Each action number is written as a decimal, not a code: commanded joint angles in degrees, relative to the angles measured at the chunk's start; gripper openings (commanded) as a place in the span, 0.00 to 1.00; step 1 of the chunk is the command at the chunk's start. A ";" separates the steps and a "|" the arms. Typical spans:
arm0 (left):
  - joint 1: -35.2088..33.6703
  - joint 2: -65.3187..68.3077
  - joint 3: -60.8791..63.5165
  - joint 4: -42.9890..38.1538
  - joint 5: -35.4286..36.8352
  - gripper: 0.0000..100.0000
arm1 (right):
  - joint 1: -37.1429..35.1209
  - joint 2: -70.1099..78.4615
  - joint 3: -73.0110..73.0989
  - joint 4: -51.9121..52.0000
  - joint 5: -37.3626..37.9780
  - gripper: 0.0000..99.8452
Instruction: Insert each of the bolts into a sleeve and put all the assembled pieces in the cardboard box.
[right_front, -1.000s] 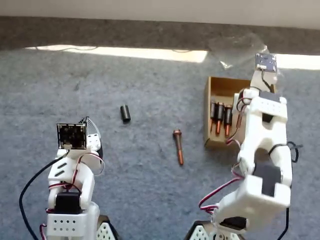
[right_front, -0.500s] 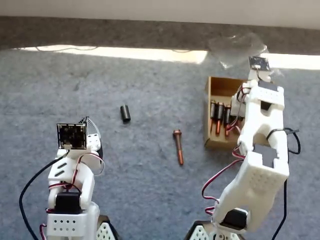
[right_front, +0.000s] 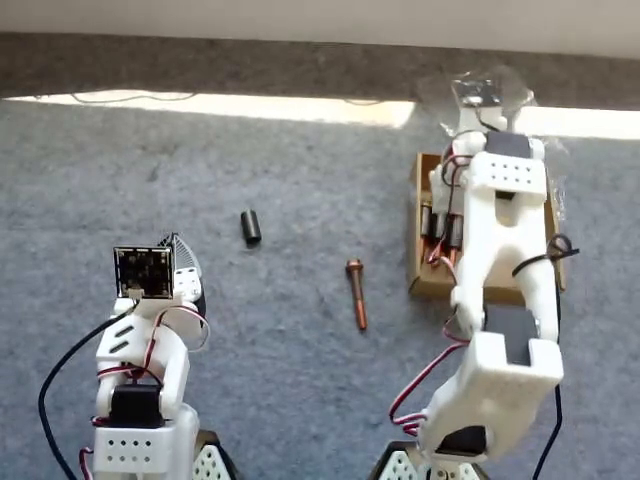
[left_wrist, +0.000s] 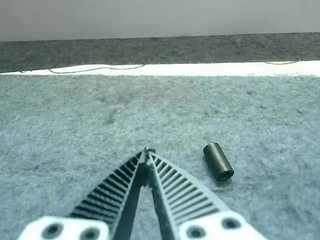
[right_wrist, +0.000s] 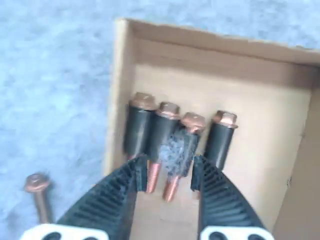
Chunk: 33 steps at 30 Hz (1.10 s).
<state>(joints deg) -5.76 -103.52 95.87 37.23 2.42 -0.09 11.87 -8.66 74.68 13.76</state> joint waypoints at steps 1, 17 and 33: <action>0.75 -0.31 1.36 0.35 -0.44 0.01 | -3.56 -7.78 -2.68 2.51 0.35 0.13; 0.75 -0.31 1.36 0.35 -0.44 0.01 | -10.95 -10.86 -2.86 13.49 0.35 0.13; -3.47 -0.57 1.36 0.09 -0.44 0.01 | -26.51 -10.42 -3.03 17.63 0.35 0.13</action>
<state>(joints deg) -7.52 -103.52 95.87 37.23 2.59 -24.00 4.31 -8.66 92.53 13.85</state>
